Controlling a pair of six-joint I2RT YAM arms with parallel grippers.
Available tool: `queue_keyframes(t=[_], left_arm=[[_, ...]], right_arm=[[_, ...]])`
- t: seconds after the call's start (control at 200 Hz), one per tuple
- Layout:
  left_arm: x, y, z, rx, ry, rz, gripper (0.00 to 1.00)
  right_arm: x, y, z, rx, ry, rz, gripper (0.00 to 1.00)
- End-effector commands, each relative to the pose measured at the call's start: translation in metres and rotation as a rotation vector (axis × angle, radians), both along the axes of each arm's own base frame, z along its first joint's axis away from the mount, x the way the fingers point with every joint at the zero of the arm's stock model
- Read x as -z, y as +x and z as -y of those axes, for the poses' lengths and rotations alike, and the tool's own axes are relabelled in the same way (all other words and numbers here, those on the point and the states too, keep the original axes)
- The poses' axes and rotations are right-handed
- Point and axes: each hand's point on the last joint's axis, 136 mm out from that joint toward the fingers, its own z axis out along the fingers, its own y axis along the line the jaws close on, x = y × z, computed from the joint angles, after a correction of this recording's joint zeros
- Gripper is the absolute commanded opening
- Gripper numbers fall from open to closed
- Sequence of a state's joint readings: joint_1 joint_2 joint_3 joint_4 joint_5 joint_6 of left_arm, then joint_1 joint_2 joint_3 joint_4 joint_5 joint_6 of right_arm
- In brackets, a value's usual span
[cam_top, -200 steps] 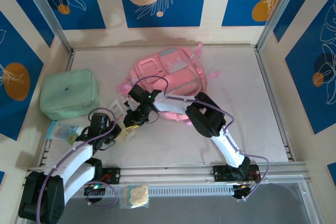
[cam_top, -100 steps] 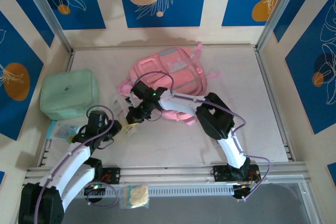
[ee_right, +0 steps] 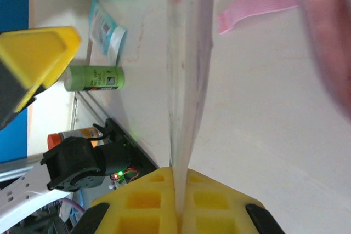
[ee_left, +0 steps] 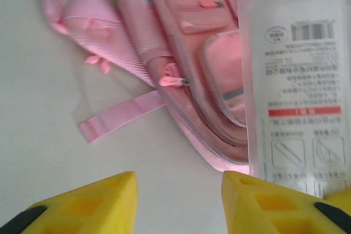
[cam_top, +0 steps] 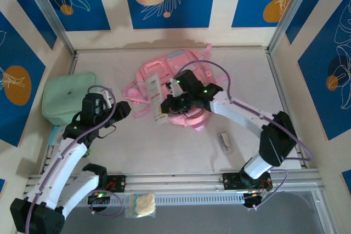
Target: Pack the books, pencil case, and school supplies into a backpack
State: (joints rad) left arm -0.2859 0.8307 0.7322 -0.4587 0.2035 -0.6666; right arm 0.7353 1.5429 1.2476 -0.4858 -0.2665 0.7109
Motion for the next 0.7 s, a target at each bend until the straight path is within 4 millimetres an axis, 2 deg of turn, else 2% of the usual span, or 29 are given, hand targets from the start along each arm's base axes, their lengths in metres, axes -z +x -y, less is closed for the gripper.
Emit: queue_keyframes(t=[0.0,0.19,0.395,0.54,0.69], left_arm=[[-0.014,0.002,0.030,0.150,0.033,0.053,0.48],[-0.023,0.014,0.095,0.338,0.181,0.139,0.55],[-0.023,0.043,0.139,0.494,0.386,0.240,0.62],[-0.007,0.066,0.165,0.632,0.590,0.291,0.68],[0.011,0.080,0.188,0.748,0.670,0.286,0.71]], right_arm=[[-0.003,-0.001,0.034,0.083,-0.021,-0.007,0.00],[0.002,-0.004,0.091,0.217,-0.026,-0.052,0.00],[0.016,-0.010,0.144,0.347,0.010,-0.107,0.00],[0.023,-0.009,0.172,0.418,0.056,-0.122,0.00],[0.032,-0.007,0.189,0.471,0.107,-0.166,0.00]])
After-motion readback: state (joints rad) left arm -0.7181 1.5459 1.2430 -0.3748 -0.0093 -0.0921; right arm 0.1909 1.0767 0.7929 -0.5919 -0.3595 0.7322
